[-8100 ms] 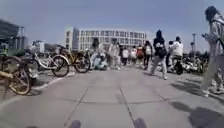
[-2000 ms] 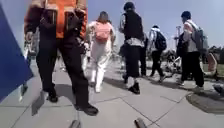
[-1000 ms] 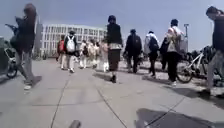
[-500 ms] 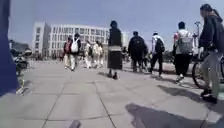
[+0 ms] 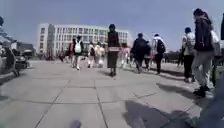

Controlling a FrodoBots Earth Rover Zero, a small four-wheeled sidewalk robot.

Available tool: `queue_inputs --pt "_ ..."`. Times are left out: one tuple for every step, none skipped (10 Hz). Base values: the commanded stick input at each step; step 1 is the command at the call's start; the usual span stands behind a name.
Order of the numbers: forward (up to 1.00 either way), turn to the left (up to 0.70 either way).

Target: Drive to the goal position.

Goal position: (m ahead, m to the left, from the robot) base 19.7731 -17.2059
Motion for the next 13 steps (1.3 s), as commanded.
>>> queue_inputs --pt "0.85 0.01" --pt "0.85 0.01" --pt "0.85 0.01" --pt "0.85 0.01" --pt "0.85 0.01" --pt "0.85 0.01" --pt "0.85 0.01" --pt "0.85 0.01" --pt "0.85 0.01" --pt "0.85 0.01" --pt "0.85 0.01" --pt "0.85 0.01" --pt "0.85 0.01"
